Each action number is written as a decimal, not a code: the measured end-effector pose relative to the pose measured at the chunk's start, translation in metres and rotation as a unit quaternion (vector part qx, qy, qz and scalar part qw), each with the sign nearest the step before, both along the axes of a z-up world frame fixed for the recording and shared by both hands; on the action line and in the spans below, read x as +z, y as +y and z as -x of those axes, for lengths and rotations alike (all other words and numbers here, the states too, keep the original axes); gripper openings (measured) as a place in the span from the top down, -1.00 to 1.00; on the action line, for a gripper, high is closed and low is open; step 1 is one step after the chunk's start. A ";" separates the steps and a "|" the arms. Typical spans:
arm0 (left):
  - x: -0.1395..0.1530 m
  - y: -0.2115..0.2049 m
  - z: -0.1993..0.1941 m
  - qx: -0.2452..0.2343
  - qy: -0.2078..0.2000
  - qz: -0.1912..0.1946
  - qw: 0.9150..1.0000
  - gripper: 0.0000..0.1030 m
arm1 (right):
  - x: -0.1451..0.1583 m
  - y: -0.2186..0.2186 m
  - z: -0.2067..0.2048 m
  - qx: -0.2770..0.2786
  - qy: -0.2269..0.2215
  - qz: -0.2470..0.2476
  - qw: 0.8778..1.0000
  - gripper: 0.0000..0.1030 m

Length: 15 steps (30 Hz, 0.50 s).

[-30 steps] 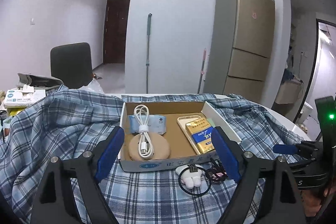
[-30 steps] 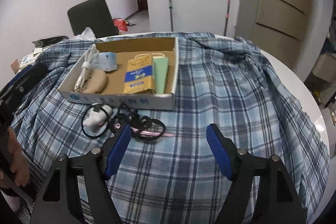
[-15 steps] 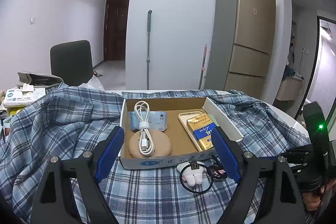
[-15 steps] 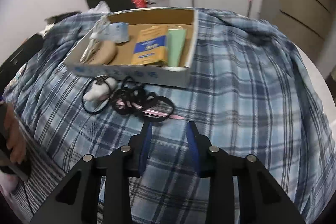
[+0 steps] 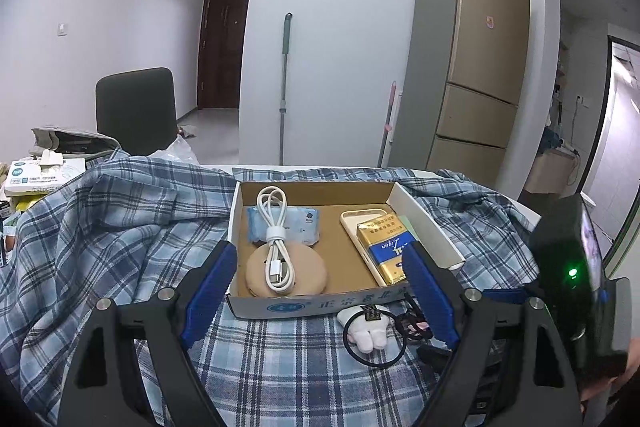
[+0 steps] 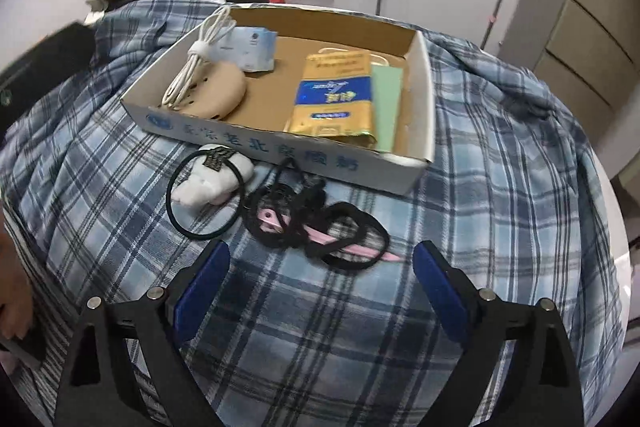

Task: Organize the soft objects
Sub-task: 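Grasp the black cable with the right gripper while the left grasps the white plush toy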

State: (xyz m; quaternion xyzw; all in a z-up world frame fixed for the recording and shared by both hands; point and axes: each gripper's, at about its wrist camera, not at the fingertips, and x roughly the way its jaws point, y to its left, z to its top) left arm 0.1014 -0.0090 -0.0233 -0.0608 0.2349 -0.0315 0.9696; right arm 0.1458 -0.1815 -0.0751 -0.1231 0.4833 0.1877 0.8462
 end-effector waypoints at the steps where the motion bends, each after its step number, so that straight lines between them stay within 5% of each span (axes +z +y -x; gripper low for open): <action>1: 0.000 0.000 0.000 -0.001 0.000 0.000 1.000 -0.68 | -0.001 0.004 0.000 0.005 -0.002 0.005 1.000 -0.76; 6: 0.000 0.000 0.000 -0.002 0.003 0.003 1.000 -0.68 | -0.001 0.016 -0.003 0.021 -0.018 0.024 0.999 -0.22; 9: -0.001 0.000 -0.001 -0.003 0.004 0.003 1.000 -0.68 | -0.007 0.022 -0.007 0.033 -0.010 0.038 0.999 0.39; 15: 0.000 -0.002 0.000 -0.003 0.002 0.001 1.000 -0.68 | -0.004 0.013 -0.004 0.021 -0.013 0.028 0.999 0.77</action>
